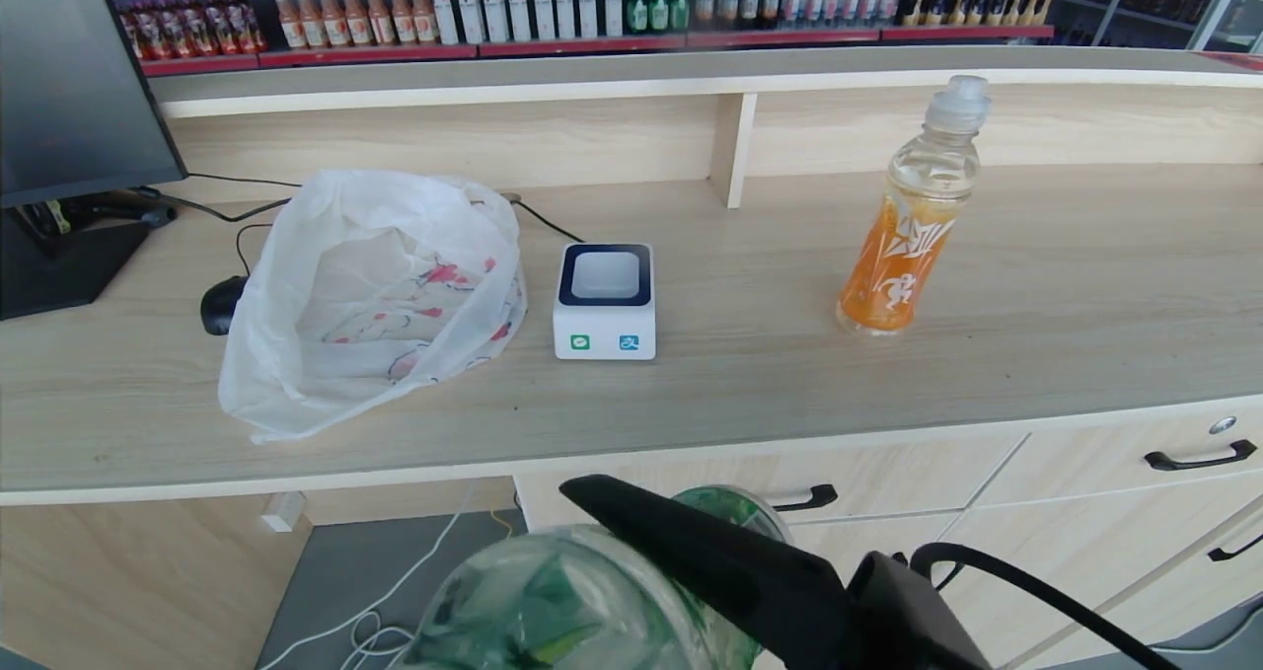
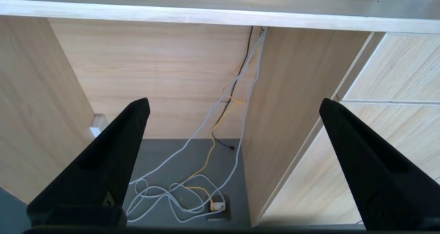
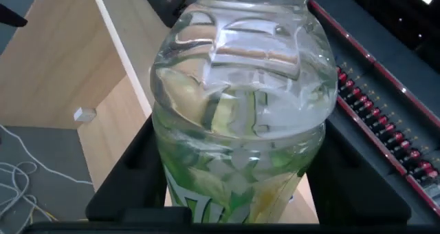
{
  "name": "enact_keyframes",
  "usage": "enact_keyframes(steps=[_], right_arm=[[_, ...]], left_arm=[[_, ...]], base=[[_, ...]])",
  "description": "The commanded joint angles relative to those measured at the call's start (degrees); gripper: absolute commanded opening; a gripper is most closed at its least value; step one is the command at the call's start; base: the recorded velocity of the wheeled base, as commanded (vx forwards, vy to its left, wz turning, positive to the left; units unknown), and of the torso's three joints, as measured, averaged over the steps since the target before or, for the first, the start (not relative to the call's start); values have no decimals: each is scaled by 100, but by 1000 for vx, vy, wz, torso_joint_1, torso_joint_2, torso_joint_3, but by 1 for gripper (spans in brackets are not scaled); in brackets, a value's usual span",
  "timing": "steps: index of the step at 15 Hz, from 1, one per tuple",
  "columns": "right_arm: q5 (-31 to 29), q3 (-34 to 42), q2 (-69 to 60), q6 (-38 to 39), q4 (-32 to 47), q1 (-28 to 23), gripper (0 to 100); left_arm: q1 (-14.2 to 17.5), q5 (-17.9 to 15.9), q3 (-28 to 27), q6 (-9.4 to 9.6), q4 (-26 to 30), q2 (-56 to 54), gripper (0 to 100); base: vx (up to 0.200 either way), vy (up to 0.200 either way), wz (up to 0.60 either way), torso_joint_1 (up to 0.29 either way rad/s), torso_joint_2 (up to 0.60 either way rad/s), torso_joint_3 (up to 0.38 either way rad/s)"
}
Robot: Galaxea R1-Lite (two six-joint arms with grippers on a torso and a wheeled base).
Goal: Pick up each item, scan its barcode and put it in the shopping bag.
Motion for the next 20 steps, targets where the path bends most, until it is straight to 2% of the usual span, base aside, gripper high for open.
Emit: enact_keyframes(steps=[1,5,6,10,12,15,20], right_arm=[[307,-102,-72,-314,251,4,0],[421,-129,-90,-1026,251,-22,0],[421,-296,-2,-1712,119,-128,0],[500,-322,112,-2318,-39,-119,0],[720,-357,130,-2459,-39,-119,0],[764,-340,139,-3215,-215,-119,0],[1027,-630,385,-3672,-478,-119,0]], left_arm=[[1,1,0,-2,6,0,100],[1,1,0,-2,-2,0,100],[1,1,0,-2,6,0,100],[1,1,0,-2,-2,0,100],[1,1,0,-2,6,0,100],[1,1,0,-2,6,0,100],[1,1,0,-2,6,0,100]], base=[[0,0,0,0,0,0],[0,0,0,0,0,0],[0,0,0,0,0,0],[0,0,0,0,0,0],[0,0,0,0,0,0],[0,0,0,0,0,0],[0,0,0,0,0,0]])
